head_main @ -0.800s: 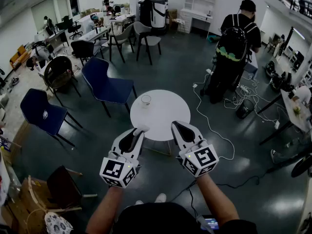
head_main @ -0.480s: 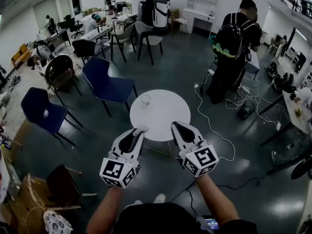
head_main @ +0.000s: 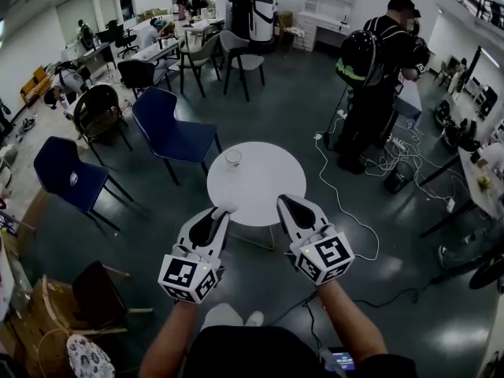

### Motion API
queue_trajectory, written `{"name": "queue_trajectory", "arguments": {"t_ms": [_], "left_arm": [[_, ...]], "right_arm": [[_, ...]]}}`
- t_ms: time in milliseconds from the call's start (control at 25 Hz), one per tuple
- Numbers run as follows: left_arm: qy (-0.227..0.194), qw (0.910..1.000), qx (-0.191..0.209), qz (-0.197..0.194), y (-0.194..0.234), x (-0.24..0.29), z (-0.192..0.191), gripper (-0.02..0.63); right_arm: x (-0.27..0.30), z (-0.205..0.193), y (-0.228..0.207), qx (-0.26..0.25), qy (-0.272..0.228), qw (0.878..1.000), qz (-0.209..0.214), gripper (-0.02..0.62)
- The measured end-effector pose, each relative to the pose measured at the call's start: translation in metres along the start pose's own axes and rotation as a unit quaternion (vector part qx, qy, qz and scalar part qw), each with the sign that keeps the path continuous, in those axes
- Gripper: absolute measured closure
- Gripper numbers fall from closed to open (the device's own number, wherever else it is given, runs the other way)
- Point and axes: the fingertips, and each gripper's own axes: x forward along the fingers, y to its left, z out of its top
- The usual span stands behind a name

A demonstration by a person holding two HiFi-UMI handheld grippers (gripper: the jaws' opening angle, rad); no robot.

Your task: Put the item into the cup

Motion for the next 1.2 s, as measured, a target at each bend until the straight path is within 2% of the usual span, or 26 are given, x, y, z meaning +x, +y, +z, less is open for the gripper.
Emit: {"name": "queue_trajectory", "arguments": {"t_ms": [720,1000,1200], "left_arm": [[-0.004,0.9999,0.009,0.004,0.016,0.027,0.002,0.512],[-0.001,1.0000,-0.005,0.007,0.045,0.061,0.002,0.512],[0.006,1.0000,-0.001,0.005,0.073,0.090,-0.001,0.512]], "right_arm": [[0.025,-0.003,-0.018,0.005,-0.008,1.000,0.009,0.581],[0.058,-0.004,-0.040,0.005,-0.004,1.000,0.013,0.581],[0.092,-0.009,-0.056,0.007,-0.002,1.000,0.016,0.581]]}}
